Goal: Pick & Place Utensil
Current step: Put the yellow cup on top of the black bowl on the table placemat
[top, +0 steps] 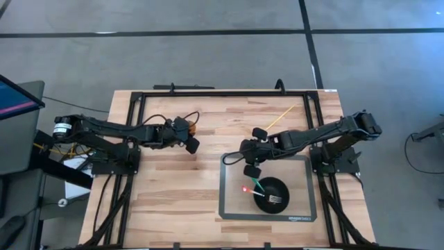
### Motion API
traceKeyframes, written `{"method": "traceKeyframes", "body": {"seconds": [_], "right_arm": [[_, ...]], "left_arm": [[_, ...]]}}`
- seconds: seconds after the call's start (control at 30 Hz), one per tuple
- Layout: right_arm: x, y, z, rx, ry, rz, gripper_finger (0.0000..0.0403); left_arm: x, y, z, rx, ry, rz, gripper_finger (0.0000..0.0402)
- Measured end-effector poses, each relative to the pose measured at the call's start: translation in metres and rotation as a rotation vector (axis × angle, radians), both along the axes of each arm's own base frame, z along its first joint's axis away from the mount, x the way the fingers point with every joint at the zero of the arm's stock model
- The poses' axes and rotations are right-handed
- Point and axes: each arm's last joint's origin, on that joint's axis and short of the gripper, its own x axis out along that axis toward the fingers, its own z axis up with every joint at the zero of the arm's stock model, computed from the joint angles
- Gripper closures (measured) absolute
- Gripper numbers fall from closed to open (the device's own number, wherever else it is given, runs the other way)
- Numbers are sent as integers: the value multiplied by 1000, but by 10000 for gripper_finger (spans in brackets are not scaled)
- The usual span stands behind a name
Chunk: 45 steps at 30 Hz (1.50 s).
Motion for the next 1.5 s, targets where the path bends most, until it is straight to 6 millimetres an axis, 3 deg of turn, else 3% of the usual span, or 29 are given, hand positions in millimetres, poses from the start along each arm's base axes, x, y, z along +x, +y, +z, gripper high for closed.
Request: {"method": "traceKeyframes", "body": {"seconds": [0.4, 0.73, 1.1, 1.5], "right_arm": [[1, 0, 0, 2, -8, -1, 280], [2, 0, 1, 4, -24, -1, 280], [2, 0, 1, 5, -23, -1, 280], [2, 0, 1, 6, -22, -1, 280]], "left_arm": [[-6, 0, -12, 16, 39, -17, 289], [-4, 0, -10, 38, 28, -30, 387], [8, -8, 1, 77, -106, -122, 392], [15, -36, 11, 95, -212, -281, 389]]}}
